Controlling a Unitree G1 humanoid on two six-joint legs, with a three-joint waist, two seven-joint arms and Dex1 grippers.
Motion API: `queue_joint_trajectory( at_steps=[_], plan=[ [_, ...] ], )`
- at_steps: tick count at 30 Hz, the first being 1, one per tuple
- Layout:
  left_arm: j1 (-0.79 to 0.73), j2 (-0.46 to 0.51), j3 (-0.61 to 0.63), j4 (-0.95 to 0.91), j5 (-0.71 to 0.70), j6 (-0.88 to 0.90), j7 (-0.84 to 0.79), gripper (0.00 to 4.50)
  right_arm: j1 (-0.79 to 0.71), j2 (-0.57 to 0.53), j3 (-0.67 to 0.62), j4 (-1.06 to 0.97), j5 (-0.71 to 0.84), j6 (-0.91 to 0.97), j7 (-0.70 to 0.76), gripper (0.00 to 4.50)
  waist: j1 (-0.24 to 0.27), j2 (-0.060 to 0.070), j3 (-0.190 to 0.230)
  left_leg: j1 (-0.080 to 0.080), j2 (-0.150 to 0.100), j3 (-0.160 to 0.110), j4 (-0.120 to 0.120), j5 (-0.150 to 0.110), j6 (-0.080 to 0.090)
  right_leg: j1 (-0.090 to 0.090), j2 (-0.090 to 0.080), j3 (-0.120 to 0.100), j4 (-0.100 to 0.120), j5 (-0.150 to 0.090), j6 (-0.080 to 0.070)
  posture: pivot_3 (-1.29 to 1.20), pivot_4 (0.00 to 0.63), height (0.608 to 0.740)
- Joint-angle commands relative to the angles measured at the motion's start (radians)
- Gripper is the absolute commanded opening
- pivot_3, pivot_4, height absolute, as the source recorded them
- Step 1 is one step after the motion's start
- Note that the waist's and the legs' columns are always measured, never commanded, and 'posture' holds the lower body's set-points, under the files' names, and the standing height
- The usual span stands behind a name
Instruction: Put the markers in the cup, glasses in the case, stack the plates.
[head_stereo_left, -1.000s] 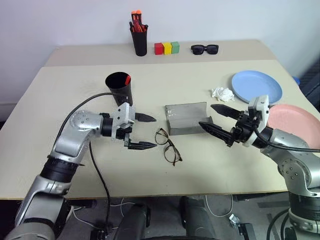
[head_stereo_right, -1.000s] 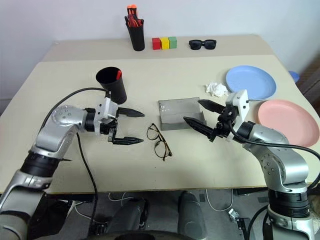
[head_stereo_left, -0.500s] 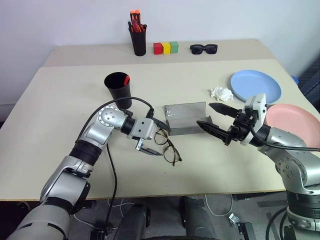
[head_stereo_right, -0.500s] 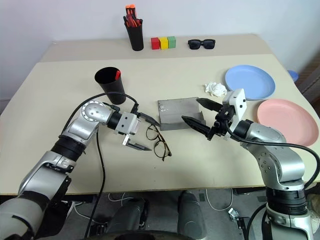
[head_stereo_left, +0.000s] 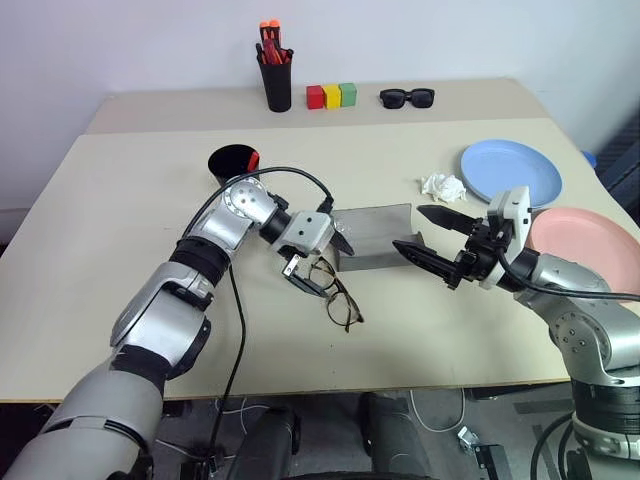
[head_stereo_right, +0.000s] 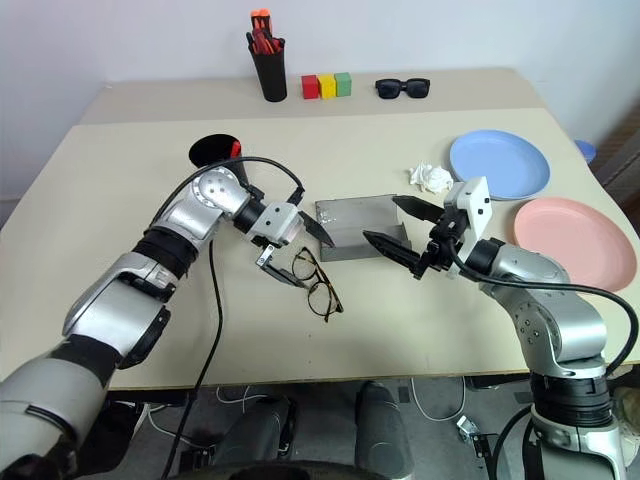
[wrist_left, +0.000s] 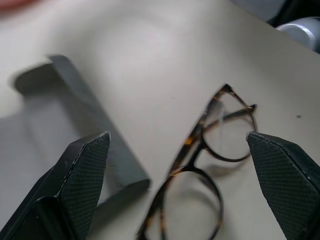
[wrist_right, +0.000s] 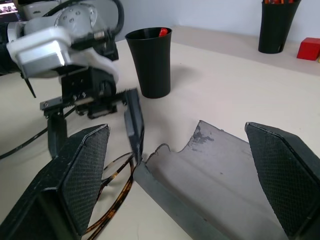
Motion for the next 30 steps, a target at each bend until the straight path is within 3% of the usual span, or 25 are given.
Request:
queue_joint_trajectory(
  at_steps=[1, 13, 19, 30],
  plan=[
    [-0.067, 0.026, -0.088, 0.021, -0.064, -0.012, -0.003, 4.5, -0.016, -0.009, -0.008, -0.019, 0.009, -0.015, 0.002, 4.42, 0.002, 0.0, 0.0, 0.0, 0.0, 0.0, 0.0, 0.0, 0.0, 0.0, 0.0, 0.0, 0.0, 0.0, 0.0, 0.0, 0.15, 0.74],
    [-0.139, -0.02, -0.28, 0.141, -0.06, -0.224, -0.003, 4.5, -0.005, -0.014, -0.006, -0.027, -0.006, -0.019, -0.002, 4.42, 0.003, 0.0, 0.0, -0.001, 0.0, 0.0, 0.0, 0.0, 0.0, 0.0, 0.0, 0.0, 0.0, 0.0, 0.0, 0.0, 0.15, 0.74],
    [-0.154, -0.066, -0.236, 0.223, -0.019, -0.292, -0.003, 1.69, 0.007, -0.012, -0.005, -0.04, -0.012, -0.022, -0.008, 4.5, 0.004, -0.001, 0.0, -0.001, 0.0, 0.0, 0.001, -0.001, 0.001, 0.0, 0.0, 0.0, 0.0, 0.0, 0.0, 0.0, 0.15, 0.74],
    [-0.164, -0.064, -0.225, 0.24, -0.006, -0.321, -0.003, 1.69, -0.007, -0.005, 0.006, -0.027, -0.018, -0.031, -0.007, 4.5, 0.004, -0.001, 0.0, -0.001, 0.0, 0.0, 0.002, -0.002, 0.003, 0.0, 0.0, 0.0, 0.0, 0.0, 0.001, 0.0, 0.15, 0.74]
  ],
)
